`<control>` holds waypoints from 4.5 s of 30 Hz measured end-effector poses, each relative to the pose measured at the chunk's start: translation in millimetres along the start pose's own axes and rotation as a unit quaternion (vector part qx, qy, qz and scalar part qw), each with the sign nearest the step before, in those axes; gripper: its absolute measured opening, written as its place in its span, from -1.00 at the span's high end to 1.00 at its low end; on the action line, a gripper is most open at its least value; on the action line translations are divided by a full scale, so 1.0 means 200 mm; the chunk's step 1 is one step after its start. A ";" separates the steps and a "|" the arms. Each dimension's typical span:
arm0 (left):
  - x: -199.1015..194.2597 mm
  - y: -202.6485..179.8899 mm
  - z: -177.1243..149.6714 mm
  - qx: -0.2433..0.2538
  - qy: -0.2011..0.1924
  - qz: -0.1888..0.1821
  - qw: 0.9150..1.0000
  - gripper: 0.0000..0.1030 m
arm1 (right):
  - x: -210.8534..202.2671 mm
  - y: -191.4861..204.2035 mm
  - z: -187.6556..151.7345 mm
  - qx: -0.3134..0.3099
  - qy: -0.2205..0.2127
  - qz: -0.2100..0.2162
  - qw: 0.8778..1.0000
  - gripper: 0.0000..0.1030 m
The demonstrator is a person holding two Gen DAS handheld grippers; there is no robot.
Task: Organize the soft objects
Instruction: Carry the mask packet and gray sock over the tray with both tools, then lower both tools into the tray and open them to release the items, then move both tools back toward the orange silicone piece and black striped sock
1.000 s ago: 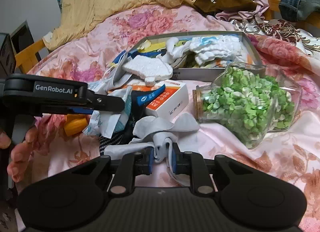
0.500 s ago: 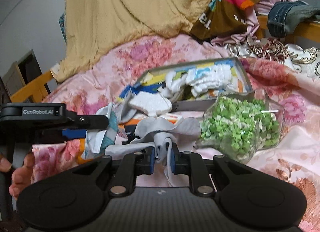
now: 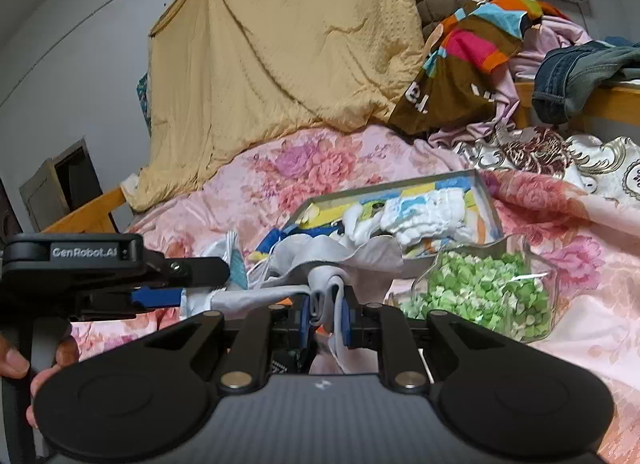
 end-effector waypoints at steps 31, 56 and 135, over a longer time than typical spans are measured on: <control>0.60 -0.07 0.62 0.050 -0.034 0.057 0.997 0.03 | 0.67 -0.40 0.61 -0.010 -0.059 -0.056 0.997 0.67; 1.13 0.01 0.81 0.022 0.018 0.124 0.992 0.02 | 0.94 -0.65 0.65 0.063 0.011 -0.024 0.998 0.60; -0.10 -0.18 0.26 0.071 -0.090 0.147 0.983 -0.98 | -0.05 -0.04 0.38 -0.041 -0.104 -0.053 0.992 -0.99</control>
Point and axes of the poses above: each gripper's, at about its wrist camera, not at the fingertips, and x roughly the way its jaws point, y to its left, z to its top, the point moved 2 cm from there along x, roughly the way its jaws point, and after that the axes turned 8 degrees about y, right-handed, at the moved point
